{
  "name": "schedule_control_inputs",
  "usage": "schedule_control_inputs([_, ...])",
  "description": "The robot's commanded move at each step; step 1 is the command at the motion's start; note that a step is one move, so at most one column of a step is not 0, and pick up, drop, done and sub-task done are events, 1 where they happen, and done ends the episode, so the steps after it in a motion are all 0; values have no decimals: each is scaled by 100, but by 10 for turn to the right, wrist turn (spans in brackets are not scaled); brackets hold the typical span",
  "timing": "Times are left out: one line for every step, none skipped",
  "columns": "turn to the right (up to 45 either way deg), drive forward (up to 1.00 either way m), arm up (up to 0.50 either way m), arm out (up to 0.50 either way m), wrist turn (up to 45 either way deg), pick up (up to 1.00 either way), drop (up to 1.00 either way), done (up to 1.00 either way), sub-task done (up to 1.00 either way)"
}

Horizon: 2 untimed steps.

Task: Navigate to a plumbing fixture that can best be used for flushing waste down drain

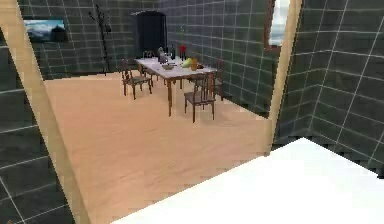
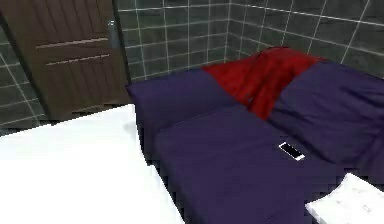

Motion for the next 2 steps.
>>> schedule_control_inputs([-300,0,0,0,0,0,0,0,0])
schedule_control_inputs([0,15,0,0,0,0,0,0,0])
